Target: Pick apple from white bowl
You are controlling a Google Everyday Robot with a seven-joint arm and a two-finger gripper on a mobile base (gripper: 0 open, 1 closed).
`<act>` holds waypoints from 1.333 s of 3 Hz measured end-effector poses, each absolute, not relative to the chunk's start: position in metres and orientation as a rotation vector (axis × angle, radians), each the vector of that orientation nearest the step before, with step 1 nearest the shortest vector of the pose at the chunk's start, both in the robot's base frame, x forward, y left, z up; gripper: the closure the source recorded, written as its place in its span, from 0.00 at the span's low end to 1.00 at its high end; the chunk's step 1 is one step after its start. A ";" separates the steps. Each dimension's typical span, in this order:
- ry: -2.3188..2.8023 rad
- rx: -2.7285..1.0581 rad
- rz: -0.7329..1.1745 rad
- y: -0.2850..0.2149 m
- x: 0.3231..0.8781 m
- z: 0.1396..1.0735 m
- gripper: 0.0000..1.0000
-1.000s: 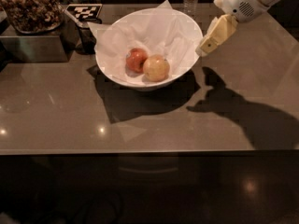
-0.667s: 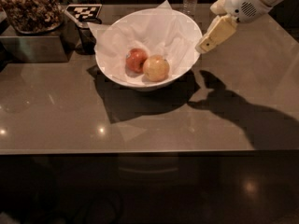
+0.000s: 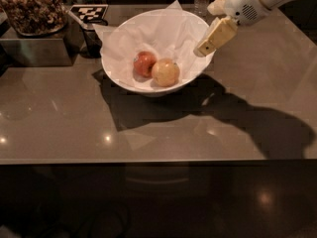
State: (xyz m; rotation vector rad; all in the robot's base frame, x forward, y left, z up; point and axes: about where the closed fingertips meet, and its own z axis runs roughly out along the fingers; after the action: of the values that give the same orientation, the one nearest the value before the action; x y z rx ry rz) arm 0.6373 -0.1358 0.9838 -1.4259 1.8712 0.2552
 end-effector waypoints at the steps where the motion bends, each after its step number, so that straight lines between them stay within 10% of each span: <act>1: 1.759 -1.459 0.349 -0.100 0.642 0.985 0.22; 4: 1.772 -1.506 0.388 -0.049 0.656 0.960 0.23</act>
Offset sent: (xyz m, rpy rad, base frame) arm 0.0173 0.0876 -0.0021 0.1684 -0.0369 0.2064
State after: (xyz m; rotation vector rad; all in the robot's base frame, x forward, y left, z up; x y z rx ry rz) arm 0.6557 -0.0486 0.9604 -1.5055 1.7716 0.3879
